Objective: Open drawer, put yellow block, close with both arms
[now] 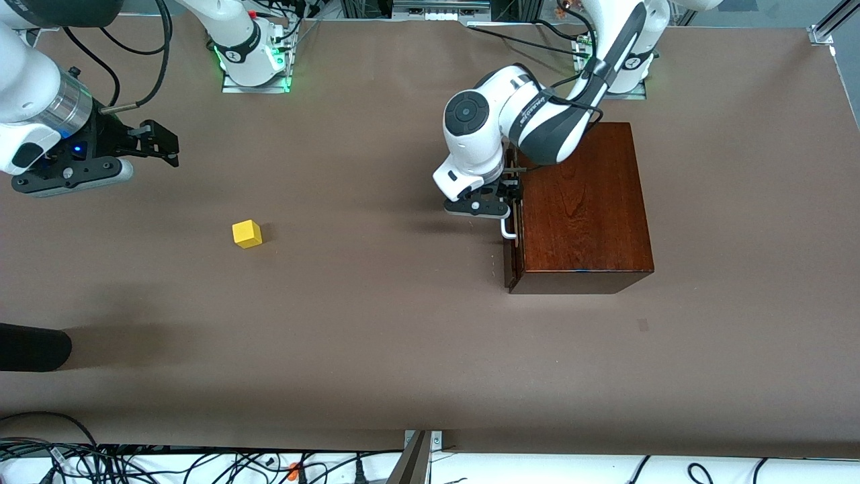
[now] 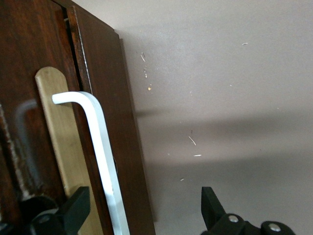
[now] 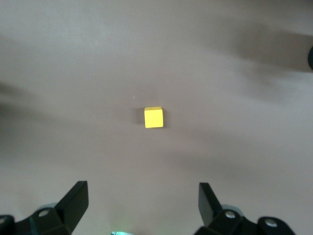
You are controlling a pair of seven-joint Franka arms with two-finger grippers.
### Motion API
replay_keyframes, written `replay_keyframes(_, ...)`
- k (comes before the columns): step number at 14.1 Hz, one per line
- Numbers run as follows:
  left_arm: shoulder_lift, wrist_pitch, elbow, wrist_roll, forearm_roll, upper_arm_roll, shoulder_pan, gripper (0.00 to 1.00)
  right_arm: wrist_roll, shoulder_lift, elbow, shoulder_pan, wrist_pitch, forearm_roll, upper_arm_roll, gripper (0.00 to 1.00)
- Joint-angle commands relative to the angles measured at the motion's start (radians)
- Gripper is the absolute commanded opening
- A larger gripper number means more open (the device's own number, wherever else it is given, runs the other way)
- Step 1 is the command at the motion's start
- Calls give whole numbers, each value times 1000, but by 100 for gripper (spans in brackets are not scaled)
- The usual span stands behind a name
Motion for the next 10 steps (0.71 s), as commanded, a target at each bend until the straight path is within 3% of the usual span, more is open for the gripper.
replay_keyframes(1,11,18,-9,-35,46,9,-12,100,5,10,25,4,-7,11,-3,100)
replay_keyframes(10,40,21,12,-71,46,9,-55,100,5,10,25,3,-7,12,-5,100)
